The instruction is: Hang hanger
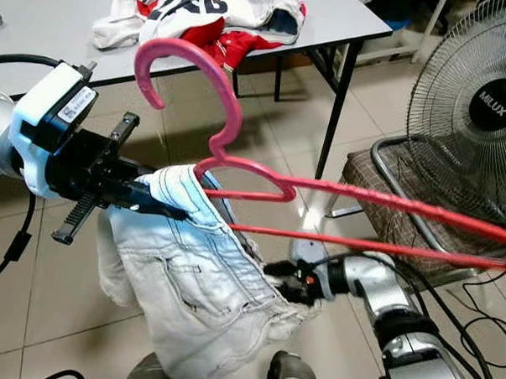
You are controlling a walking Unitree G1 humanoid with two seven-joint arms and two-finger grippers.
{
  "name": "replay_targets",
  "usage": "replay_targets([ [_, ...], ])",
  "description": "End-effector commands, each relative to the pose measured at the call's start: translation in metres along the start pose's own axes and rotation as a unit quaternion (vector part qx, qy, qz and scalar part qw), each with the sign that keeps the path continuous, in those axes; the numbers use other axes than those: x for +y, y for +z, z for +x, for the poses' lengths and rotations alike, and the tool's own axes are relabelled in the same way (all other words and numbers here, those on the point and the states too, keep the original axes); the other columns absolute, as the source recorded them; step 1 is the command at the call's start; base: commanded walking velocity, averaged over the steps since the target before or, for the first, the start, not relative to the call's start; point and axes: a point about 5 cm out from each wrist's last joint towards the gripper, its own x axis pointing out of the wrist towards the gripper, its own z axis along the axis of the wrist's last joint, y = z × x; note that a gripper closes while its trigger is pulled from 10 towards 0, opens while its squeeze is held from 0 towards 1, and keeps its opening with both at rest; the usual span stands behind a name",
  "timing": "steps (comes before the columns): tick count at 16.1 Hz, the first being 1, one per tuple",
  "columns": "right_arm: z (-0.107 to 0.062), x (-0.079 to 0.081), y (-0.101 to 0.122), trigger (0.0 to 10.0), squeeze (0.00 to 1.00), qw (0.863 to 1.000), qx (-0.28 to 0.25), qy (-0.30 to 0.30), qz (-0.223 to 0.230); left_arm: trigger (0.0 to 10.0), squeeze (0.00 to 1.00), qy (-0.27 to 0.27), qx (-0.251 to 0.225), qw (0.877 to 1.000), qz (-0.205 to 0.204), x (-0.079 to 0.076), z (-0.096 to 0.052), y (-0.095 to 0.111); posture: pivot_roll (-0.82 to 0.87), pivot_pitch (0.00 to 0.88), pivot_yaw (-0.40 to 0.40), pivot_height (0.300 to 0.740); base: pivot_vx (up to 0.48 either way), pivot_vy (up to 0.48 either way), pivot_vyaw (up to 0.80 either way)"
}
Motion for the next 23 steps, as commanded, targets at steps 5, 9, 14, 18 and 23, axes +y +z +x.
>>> replay_targets([
  [5,-0.009,0.010,-0.028,10.0,0.00,0.998,0.031,-0.009,0.054,0.0,0.00,0.019,-0.005,1.000,0.025,0.000,-0.015,0.009,0.02,0.190,0.059,0.740,0.000,0.000,0.00],
  [9,-0.006,0.025,-0.054,10.0,0.00,0.992,0.089,-0.016,0.087,0.0,0.00,0.088,-0.029,0.994,0.050,0.014,-0.022,0.011,0.01,0.185,0.073,0.740,0.000,0.000,0.00],
  [14,-0.001,0.038,-0.083,6.4,0.00,0.976,0.138,-0.082,0.147,0.0,0.00,0.118,-0.035,0.991,0.051,0.013,-0.032,0.012,0.01,0.178,0.079,0.740,0.000,0.000,0.00],
  [18,-0.002,0.038,-0.094,0.0,0.00,0.962,0.170,-0.141,0.160,0.0,0.00,0.146,-0.031,0.988,0.045,0.013,-0.037,0.005,0.01,0.171,0.086,0.740,0.000,0.000,0.00],
  [23,-0.039,0.029,-0.113,0.0,0.00,0.905,0.205,-0.296,0.227,0.0,0.00,0.178,0.063,0.982,0.017,0.001,-0.045,-0.032,0.00,0.164,0.087,0.740,0.000,0.000,0.00],
])
